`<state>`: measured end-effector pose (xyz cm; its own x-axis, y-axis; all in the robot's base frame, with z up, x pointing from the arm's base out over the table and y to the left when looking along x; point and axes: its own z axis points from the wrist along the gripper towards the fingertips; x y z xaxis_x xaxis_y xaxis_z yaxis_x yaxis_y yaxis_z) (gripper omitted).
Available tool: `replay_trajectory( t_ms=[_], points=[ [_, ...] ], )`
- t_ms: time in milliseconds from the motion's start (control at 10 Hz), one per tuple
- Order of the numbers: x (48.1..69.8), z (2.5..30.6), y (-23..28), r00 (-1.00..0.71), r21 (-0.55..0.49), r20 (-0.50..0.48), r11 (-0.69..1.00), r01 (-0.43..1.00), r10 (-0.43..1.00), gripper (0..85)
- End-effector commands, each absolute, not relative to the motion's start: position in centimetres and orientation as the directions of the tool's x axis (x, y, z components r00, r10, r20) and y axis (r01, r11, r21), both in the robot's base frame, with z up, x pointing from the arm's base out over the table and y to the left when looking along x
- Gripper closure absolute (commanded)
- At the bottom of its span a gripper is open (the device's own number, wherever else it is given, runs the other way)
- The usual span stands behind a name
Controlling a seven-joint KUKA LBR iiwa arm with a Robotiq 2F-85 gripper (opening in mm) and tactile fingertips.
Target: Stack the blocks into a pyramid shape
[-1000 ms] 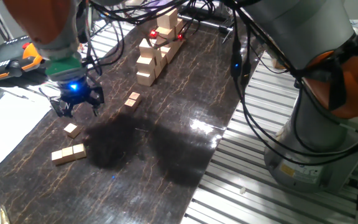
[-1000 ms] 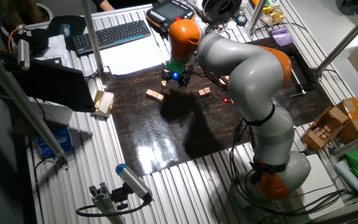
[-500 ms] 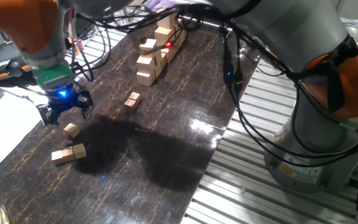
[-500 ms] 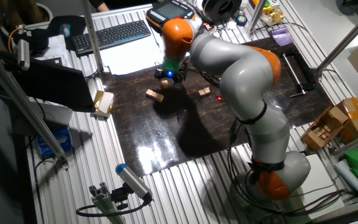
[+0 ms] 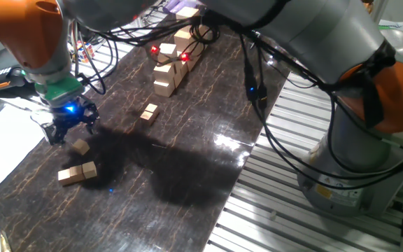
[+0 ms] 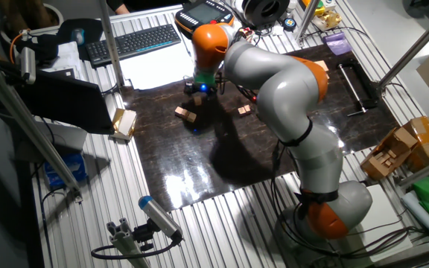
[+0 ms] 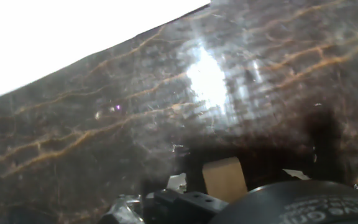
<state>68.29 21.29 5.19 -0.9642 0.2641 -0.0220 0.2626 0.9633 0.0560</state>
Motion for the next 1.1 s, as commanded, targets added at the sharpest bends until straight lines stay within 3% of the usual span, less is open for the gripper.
replay_trajectory(
  t_ms=[0,500,900,1000],
  points=[
    [68.3,5.1,21.3,-0.992,0.056,-0.013,0.991,-0.125,-0.124,15.0],
    [68.0,4.4,21.7,-0.992,0.053,0.001,0.990,-0.128,-0.128,24.3],
    [67.6,4.1,21.9,-0.993,0.023,-0.015,0.993,-0.114,-0.114,39.3],
    [67.5,4.1,21.7,-0.995,0.015,-0.017,0.995,-0.103,-0.103,47.3]
  ],
)
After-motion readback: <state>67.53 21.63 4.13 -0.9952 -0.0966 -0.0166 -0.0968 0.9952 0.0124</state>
